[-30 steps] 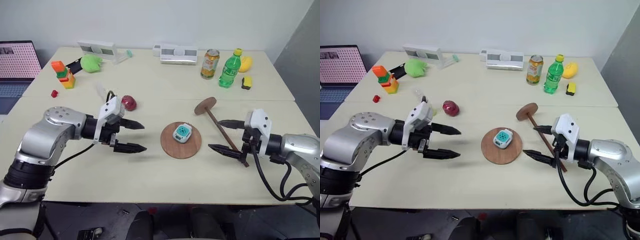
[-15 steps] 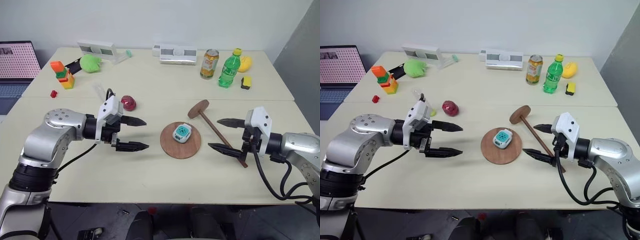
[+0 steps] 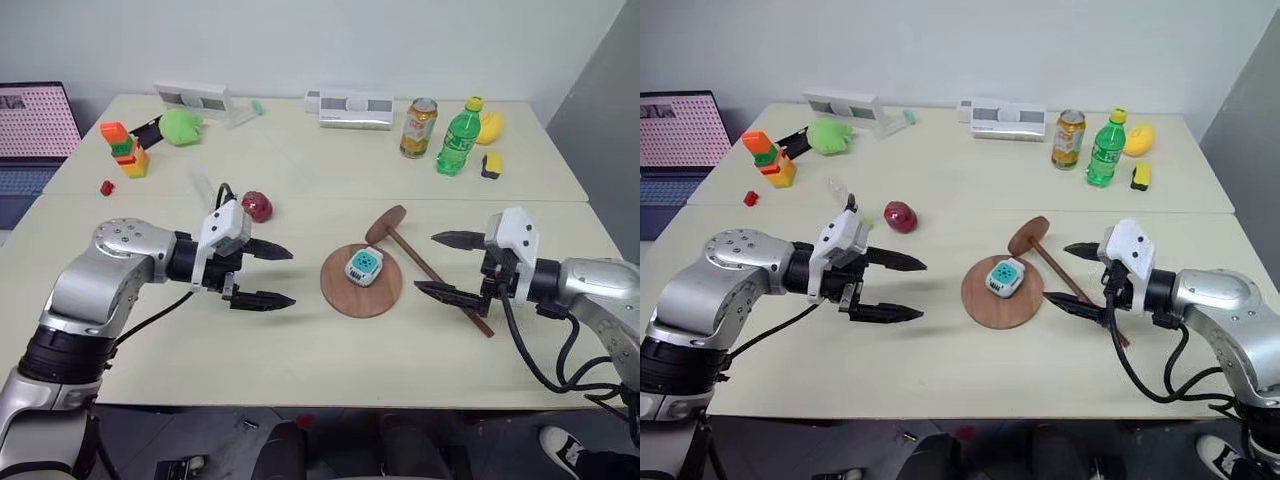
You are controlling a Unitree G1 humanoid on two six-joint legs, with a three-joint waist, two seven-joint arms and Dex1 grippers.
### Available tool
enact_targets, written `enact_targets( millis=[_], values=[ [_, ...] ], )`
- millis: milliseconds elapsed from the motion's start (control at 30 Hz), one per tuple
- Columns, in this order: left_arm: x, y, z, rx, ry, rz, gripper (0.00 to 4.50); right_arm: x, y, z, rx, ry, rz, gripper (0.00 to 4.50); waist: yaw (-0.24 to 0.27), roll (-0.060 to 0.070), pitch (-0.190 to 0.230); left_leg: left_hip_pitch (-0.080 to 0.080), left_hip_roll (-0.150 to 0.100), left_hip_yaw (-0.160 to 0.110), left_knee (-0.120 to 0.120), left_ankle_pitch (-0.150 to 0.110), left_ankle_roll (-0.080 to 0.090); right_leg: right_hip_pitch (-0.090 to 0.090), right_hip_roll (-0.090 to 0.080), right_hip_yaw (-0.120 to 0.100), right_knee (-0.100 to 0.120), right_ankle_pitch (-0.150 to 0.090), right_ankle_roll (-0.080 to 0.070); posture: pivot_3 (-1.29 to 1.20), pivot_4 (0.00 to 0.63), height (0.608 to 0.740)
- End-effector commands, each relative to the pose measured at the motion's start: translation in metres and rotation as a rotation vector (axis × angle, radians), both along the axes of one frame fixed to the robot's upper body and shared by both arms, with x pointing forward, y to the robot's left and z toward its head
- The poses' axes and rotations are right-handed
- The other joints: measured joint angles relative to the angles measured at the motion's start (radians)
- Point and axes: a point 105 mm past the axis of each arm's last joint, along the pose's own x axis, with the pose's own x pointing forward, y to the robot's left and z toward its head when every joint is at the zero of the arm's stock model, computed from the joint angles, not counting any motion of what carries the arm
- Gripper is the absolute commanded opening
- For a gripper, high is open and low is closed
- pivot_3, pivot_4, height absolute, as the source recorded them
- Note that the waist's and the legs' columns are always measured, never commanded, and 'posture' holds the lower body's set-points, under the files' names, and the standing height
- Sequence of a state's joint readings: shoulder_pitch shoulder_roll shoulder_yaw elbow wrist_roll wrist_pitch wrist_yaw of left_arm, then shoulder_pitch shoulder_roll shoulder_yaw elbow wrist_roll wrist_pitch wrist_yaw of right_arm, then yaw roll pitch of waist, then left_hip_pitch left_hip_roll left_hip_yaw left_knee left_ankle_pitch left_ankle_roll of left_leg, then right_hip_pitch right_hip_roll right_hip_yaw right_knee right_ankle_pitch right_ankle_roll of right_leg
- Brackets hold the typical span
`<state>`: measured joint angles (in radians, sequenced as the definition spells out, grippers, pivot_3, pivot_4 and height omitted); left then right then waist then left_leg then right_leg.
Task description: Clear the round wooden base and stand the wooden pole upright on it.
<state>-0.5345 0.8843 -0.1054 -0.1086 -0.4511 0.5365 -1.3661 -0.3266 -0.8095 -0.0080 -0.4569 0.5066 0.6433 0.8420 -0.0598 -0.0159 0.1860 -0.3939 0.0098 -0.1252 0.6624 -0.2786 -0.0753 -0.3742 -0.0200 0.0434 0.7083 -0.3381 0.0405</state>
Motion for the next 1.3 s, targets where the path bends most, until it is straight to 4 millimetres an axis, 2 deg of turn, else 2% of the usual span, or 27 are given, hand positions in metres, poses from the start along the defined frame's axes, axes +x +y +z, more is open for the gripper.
enact_targets(
  millis=[33, 200, 400, 567, 733, 833, 867, 900, 1067, 1167, 1267, 1300],
  values=[
    [-0.004, -0.01, 0.002, 0.022, -0.044, -0.071, 4.5, 0.013, 0.026, -0.01, -0.04, -0.023, 0.031, 4.47, -0.002, 0.0, 0.0, 0.0, 0.0, 0.0, 0.0, 0.0, 0.0, 0.0, 0.0, 0.0, 0.0, 0.0, 0.0, 0.0, 0.15, 0.74],
    [-0.002, -0.011, 0.002, 0.023, -0.047, -0.08, 4.5, 0.031, 0.054, -0.022, -0.062, -0.03, 0.06, 4.47, -0.004, 0.0, 0.0, -0.001, 0.0, 0.0, 0.0, 0.0, 0.0, -0.002, 0.001, 0.0, 0.001, 0.0, 0.0, 0.0, 0.15, 0.74],
    [-0.005, -0.008, 0.001, 0.028, -0.042, -0.075, 4.5, 0.044, 0.069, -0.035, -0.088, -0.01, 0.063, 4.47, -0.001, 0.0, 0.0, -0.003, 0.0, 0.0, 0.0, 0.001, -0.002, -0.004, 0.0, 0.0, 0.001, 0.0, 0.0, 0.0, 0.15, 0.74],
    [-0.006, -0.006, 0.001, 0.032, -0.041, -0.065, 4.5, 0.049, 0.077, -0.044, -0.113, 0.006, 0.073, 4.47, -0.004, 0.0, 0.0, -0.003, 0.0, 0.0, 0.0, 0.001, -0.002, -0.005, 0.0, 0.0, 0.003, 0.0, 0.0, 0.0, 0.15, 0.74],
    [-0.007, -0.006, 0.001, 0.032, -0.04, -0.059, 4.5, 0.059, 0.076, -0.057, -0.166, 0.033, 0.029, 4.47, -0.006, 0.0, 0.0, -0.003, 0.0, 0.0, 0.0, 0.001, -0.002, -0.005, 0.0, 0.0, 0.004, 0.0, 0.0, 0.0, 0.15, 0.74],
    [-0.008, -0.006, 0.001, 0.03, -0.043, -0.052, 4.5, 0.058, 0.079, -0.056, -0.156, 0.026, 0.045, 3.96, -0.006, 0.0, 0.0, -0.003, 0.0, 0.0, 0.0, 0.001, -0.002, -0.005, 0.0, 0.0, 0.004, 0.0, 0.0, 0.0, 0.15, 0.74],
    [-0.008, -0.006, 0.001, 0.03, -0.043, -0.05, 4.5, 0.057, 0.08, -0.055, -0.151, 0.024, 0.054, 3.67, -0.007, 0.0, 0.0, -0.003, 0.0, 0.0, 0.0, 0.001, -0.002, -0.006, 0.0, 0.0, 0.004, 0.0, 0.0, 0.0, 0.15, 0.74],
    [-0.008, -0.005, 0.001, 0.03, -0.043, -0.05, 4.5, 0.056, 0.081, -0.054, -0.144, 0.02, 0.061, 3.61, -0.007, 0.0, 0.0, -0.003, 0.0, 0.0, 0.0, 0.001, -0.002, -0.006, 0.0, 0.0, 0.004, 0.0, 0.0, 0.0, 0.15, 0.74],
    [-0.008, -0.005, 0.0, 0.026, -0.045, -0.047, 4.5, 0.046, 0.083, -0.036, -0.083, -0.017, 0.09, 3.62, -0.007, 0.0, 0.0, -0.003, 0.0, 0.0, 0.0, 0.001, -0.002, -0.006, 0.0, 0.0, 0.004, 0.0, 0.0, 0.0, 0.15, 0.74],
    [-0.008, -0.006, 0.0, 0.023, -0.048, -0.047, 4.5, 0.04, 0.081, -0.009, 0.014, -0.068, 0.091, 3.62, -0.006, 0.0, 0.0, -0.003, 0.0, -0.001, 0.0, 0.001, -0.002, -0.006, 0.0, 0.0, 0.004, 0.0, 0.0, 0.0, 0.15, 0.74],
    [-0.007, -0.004, 0.002, 0.02, -0.051, -0.039, 4.5, 0.045, 0.056, 0.037, 0.145, -0.136, -0.007, 3.62, -0.005, 0.0, 0.0, -0.003, 0.0, -0.001, 0.0, 0.001, -0.002, -0.006, 0.0, 0.0, 0.004, 0.0, 0.0, 0.0, 0.15, 0.74],
    [-0.006, -0.004, 0.002, 0.018, -0.05, -0.037, 4.5, 0.051, 0.039, 0.05, 0.176, -0.157, -0.067, 3.62, -0.004, 0.0, 0.0, -0.003, 0.0, -0.001, 0.0, 0.001, -0.001, -0.006, 0.0, 0.0, 0.004, 0.0, 0.0, 0.0, 0.15, 0.74]
  ],
)
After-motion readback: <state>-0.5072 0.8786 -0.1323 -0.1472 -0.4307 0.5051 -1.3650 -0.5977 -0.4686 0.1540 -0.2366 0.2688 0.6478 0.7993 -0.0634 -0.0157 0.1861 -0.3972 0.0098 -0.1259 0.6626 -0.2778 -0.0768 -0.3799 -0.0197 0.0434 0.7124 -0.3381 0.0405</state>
